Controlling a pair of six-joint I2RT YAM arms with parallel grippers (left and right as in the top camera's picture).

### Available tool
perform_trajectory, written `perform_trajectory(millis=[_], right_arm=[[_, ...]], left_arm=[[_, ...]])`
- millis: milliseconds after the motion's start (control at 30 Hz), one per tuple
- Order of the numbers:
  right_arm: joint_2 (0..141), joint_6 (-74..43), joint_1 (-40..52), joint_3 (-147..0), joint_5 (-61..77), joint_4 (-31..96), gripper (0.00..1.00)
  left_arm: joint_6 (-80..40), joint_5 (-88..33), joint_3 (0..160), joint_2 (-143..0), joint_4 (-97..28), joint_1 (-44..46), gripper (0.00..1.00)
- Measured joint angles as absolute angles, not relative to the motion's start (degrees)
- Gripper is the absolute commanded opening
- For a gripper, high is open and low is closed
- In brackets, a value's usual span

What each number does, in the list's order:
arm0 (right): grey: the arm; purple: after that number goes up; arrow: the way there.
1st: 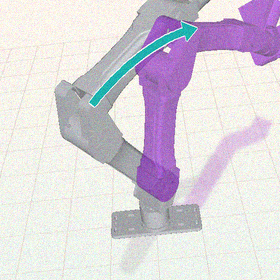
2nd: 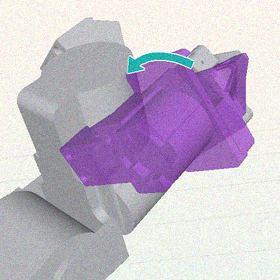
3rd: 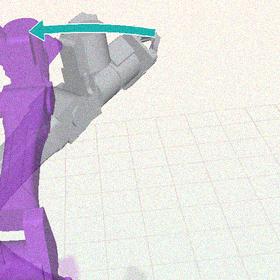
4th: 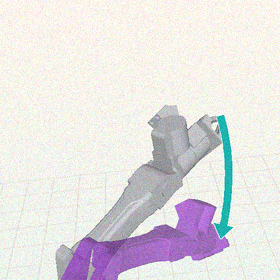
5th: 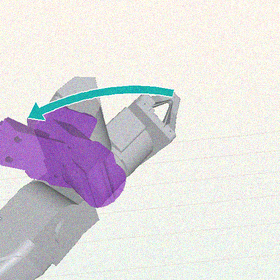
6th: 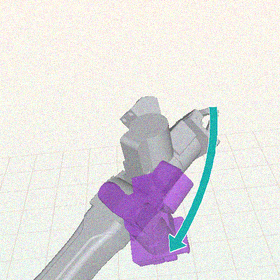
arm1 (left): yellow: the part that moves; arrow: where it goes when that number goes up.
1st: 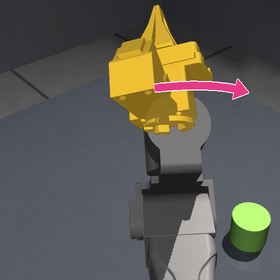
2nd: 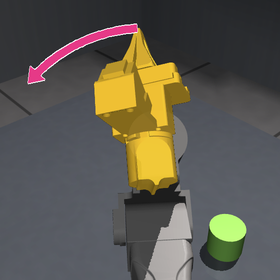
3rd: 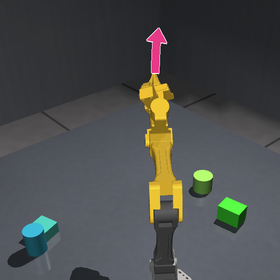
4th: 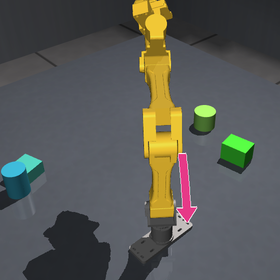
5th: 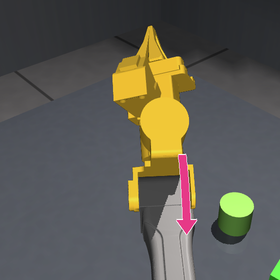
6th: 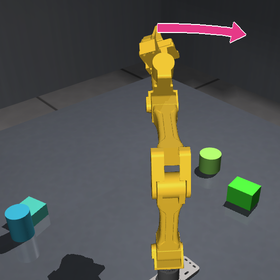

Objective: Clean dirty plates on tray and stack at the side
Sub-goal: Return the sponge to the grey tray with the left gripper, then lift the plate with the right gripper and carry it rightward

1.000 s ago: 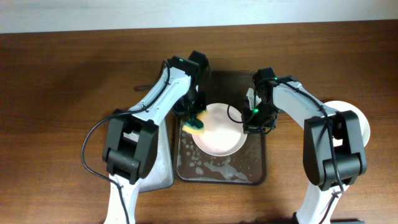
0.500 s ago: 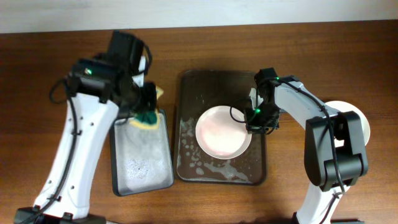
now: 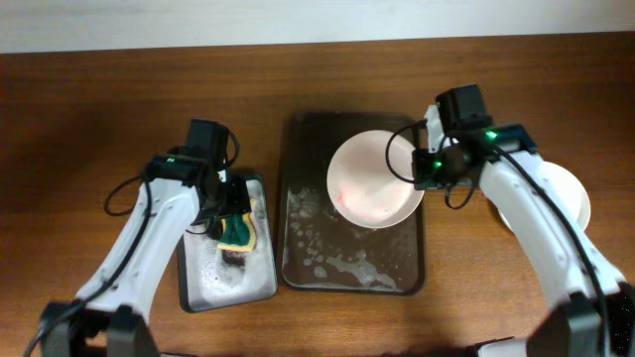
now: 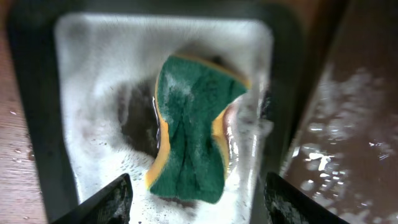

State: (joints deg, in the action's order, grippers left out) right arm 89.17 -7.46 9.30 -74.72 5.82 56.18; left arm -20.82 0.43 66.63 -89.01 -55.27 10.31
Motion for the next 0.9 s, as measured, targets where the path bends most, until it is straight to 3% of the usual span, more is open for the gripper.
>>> perform_trajectory(millis=[67,133,233,400,567,900], right_arm=[[86.7,-7.4,9.3,-74.7,5.6,57.4,0.04],[84.8,-7.0,9.6,-74.7,4.9,58.5,0.04],[82.5,-6.8,14.1,-74.7,-0.9,60.4,0.04],[81.7,-9.8,30.7,-74.7,-16.1,61.7,0.04],[81.7,-11.9,39.2,-74.7,-25.0,61.2,0.04],[81.7,-13.6,58.3,-74.7,-56.5,61.6,0.04]], left_arm=[[-20.8,0.2,66.8,-85.6,-56.5,10.3,0.75],[-20.9,-0.2,66.8,-81.0,-56.9,10.3,0.99],[-20.8,-0.3,67.0,-73.1,-56.5,9.9,1.0],[-20.8,3.0,67.5,-60.1,-56.5,9.0,1.0],[-20.8,3.7,67.5,-59.2,-56.6,9.0,1.0],[-20.8,3.7,67.5,-59.2,-56.6,9.0,1.0]])
